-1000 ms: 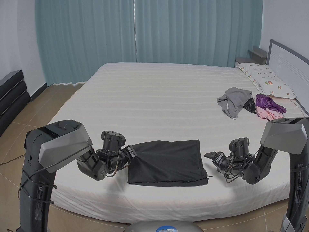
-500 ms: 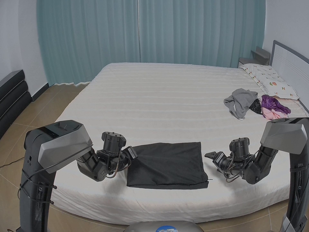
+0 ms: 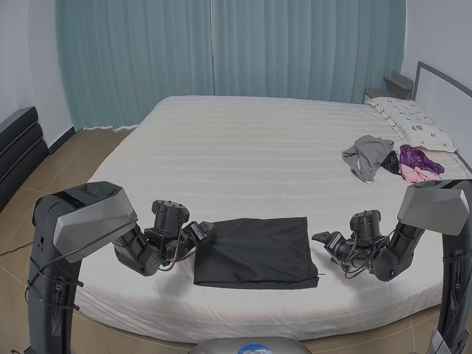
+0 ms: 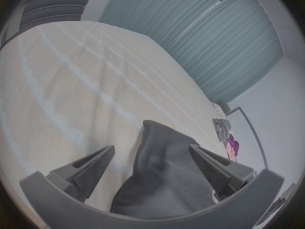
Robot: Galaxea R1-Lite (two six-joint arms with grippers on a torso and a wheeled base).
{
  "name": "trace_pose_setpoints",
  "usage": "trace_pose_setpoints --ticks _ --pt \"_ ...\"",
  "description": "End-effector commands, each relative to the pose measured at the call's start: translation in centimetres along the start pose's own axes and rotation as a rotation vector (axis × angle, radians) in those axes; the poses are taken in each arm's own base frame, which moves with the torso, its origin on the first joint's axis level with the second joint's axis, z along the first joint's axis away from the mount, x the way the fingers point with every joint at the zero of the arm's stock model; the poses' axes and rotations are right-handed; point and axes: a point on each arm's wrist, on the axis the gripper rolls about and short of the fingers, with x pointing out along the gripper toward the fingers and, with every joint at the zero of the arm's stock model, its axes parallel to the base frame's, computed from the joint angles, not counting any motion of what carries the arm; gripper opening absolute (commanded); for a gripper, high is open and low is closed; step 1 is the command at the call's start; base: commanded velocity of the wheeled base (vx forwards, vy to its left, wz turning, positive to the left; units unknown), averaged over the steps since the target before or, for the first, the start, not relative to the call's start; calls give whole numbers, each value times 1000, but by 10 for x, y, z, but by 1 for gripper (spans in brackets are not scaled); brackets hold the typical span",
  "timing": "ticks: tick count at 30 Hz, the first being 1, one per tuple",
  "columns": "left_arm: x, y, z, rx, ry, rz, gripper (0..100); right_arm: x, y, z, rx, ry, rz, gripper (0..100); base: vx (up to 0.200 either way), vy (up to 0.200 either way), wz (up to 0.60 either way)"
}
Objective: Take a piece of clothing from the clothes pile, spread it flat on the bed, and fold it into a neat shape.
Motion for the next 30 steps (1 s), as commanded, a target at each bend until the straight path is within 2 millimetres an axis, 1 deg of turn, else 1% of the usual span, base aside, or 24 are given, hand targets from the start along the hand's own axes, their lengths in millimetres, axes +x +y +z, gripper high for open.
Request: trace_pose_setpoints --ticks 1,3,5,7,10,11,12,13,16,17,18,19,20,21,22,25,27,28,30 --pt "-5 1 14 -43 -30 -5 100 -1 1 1 -1 -2 2 100 0 0 0" --pt "-10 3 22 -78 -39 -7 100 -1 0 0 -2 0 0 100 0 0 0" --pt "-19 5 31 -99 -56 -7 100 -3 1 0 -10 -2 -1 100 0 0 0" --pt "-23 4 32 -94 -62 -11 100 -4 1 0 -26 -2 -2 100 0 0 0" --pt "-56 -19 54 -93 -125 -78 100 -22 11 6 -126 -83 -6 100 0 0 0" --pt "-73 -24 59 -94 -142 -98 100 -32 17 11 -150 -121 4 100 0 0 0" --pt "-83 -26 60 -92 -149 -110 100 -39 22 14 -163 -145 21 100 0 0 0" --pt "-99 -29 61 -85 -158 -120 100 -52 28 18 -177 -181 48 100 0 0 0" --pt "-137 -35 67 -58 -211 -151 100 -90 43 26 -225 -255 117 100 0 0 0" --pt "-148 -35 67 -50 -227 -161 100 -101 47 28 -244 -274 132 100 0 0 0" --pt "-148 -35 67 -50 -227 -161 100 -101 47 28 -244 -274 132 100 0 0 0" --pt "-174 -35 69 -33 -273 -199 100 -126 53 30 -289 -323 161 100 0 0 0" --pt "-185 -35 70 -17 -298 -219 100 -138 55 31 -311 -347 170 100 0 0 0" --pt "-185 -35 70 -17 -298 -219 100 -138 55 31 -311 -347 170 100 0 0 0" --pt "-205 -33 71 32 -343 -236 100 -160 59 32 -330 -392 196 100 0 0 0" --pt "-228 -26 69 109 -403 -203 100 -190 61 32 -344 -440 236 100 0 0 0" --pt "-239 -21 68 132 -435 -172 100 -205 58 31 -375 -469 244 100 0 0 0" --pt "-239 -21 68 132 -435 -172 100 -205 58 31 -375 -469 244 100 0 0 0" --pt "-256 -15 66 152 -483 -146 100 -226 49 26 -450 -505 235 100 0 0 0"
